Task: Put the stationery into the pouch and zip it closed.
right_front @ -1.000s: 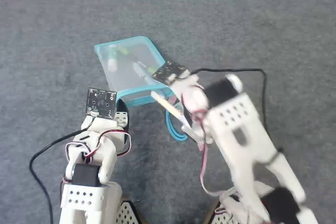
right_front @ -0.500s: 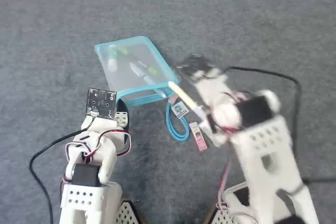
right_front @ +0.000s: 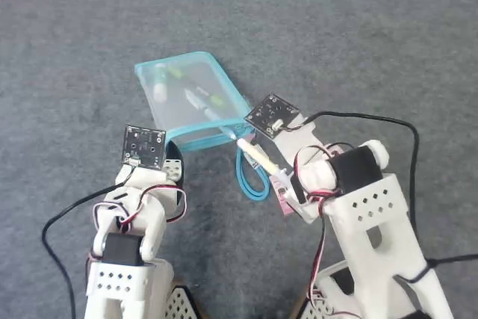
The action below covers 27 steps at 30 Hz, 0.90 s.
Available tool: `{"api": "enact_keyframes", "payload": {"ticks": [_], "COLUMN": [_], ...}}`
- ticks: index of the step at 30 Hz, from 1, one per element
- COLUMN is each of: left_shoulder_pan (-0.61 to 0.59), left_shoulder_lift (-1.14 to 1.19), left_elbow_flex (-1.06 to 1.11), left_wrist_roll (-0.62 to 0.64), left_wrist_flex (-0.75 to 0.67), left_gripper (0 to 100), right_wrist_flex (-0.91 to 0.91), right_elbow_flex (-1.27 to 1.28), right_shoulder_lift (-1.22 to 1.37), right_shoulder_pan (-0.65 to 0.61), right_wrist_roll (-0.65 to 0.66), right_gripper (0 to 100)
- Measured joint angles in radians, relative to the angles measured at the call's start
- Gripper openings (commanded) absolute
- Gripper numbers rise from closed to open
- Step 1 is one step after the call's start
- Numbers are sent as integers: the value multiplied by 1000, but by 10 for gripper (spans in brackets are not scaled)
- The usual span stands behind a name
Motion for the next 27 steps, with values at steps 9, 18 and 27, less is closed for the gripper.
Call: {"api": "enact_keyframes", "payload": {"ticks": [9, 18, 27], "left_shoulder_pan": [0, 0, 0], "left_shoulder_lift": [0, 0, 0], "left_elbow_flex": [0, 0, 0], "left_wrist_roll": [0, 0, 0], "left_wrist_flex": [0, 0, 0], "left_gripper": [11, 11, 11], "right_wrist_flex": [2, 2, 2], "right_elbow_flex": [-83, -83, -77], "right_shoulder_lift": [0, 0, -48], "right_shoulder_pan": [-11, -17, -18], "right_wrist_roll": [-12, -12, 14], "right_gripper": [7, 6, 6]}}
